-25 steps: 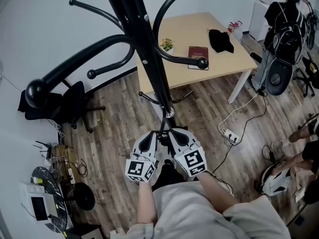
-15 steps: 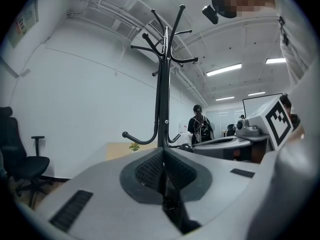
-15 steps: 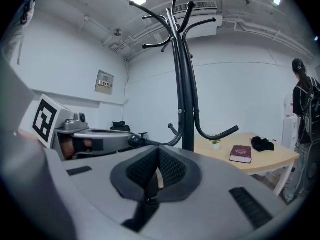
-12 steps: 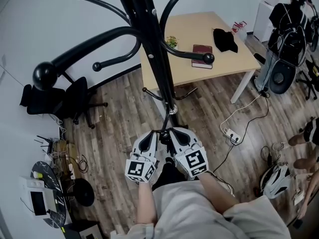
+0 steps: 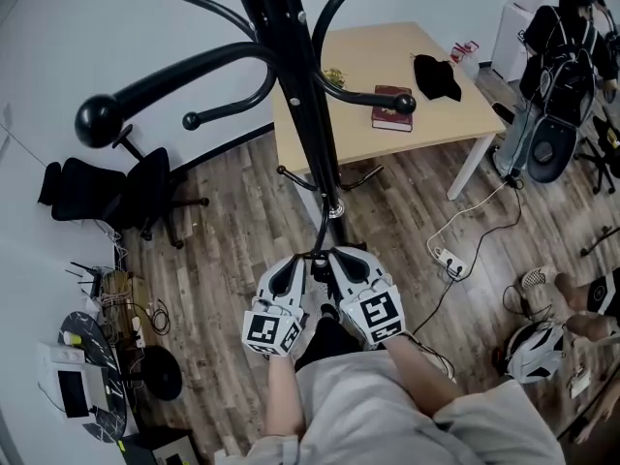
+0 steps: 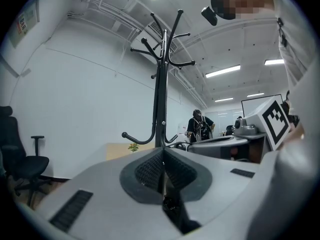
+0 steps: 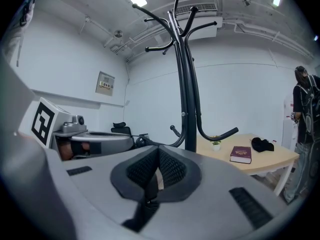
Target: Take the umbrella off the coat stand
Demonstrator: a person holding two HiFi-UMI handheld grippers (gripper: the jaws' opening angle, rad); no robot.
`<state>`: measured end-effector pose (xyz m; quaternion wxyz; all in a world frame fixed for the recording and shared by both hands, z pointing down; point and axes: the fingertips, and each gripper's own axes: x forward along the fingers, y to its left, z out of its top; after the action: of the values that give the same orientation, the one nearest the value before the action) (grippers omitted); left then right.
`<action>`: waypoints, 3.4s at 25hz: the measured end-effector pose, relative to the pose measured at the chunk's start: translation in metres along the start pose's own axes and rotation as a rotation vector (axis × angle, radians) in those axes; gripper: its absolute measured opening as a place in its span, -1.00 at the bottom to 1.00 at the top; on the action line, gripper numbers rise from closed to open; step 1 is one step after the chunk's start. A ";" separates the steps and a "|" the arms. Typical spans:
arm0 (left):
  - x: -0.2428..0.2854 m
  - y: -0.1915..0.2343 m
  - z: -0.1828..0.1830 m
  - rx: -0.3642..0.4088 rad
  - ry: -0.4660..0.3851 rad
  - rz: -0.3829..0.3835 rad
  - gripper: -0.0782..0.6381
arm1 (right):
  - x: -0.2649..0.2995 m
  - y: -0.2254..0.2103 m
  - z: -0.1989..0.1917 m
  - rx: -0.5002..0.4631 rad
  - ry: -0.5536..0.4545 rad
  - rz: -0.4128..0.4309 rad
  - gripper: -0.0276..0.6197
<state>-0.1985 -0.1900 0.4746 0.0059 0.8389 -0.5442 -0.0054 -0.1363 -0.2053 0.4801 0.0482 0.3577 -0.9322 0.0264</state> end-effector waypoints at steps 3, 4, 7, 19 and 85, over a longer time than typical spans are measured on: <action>-0.002 -0.002 0.001 0.001 0.002 -0.001 -0.71 | -0.002 0.001 -0.001 -0.003 -0.003 -0.002 -0.89; -0.002 -0.002 -0.001 0.001 0.000 -0.004 -0.71 | -0.003 0.001 -0.001 -0.005 -0.003 -0.003 -0.89; -0.002 -0.003 -0.005 -0.010 0.002 -0.005 -0.71 | -0.003 0.000 -0.005 -0.003 0.006 -0.005 -0.89; -0.009 -0.009 -0.021 -0.023 0.040 -0.008 -0.71 | -0.009 0.003 -0.025 0.016 0.049 -0.001 -0.89; 0.007 -0.076 -0.085 -0.098 0.184 -0.124 -0.71 | -0.055 -0.024 -0.092 0.125 0.166 0.028 -0.88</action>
<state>-0.1246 -0.1654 0.5588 0.0964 0.8667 -0.4874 0.0444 -0.0731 -0.1788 0.5660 0.1026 0.3436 -0.9264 0.1149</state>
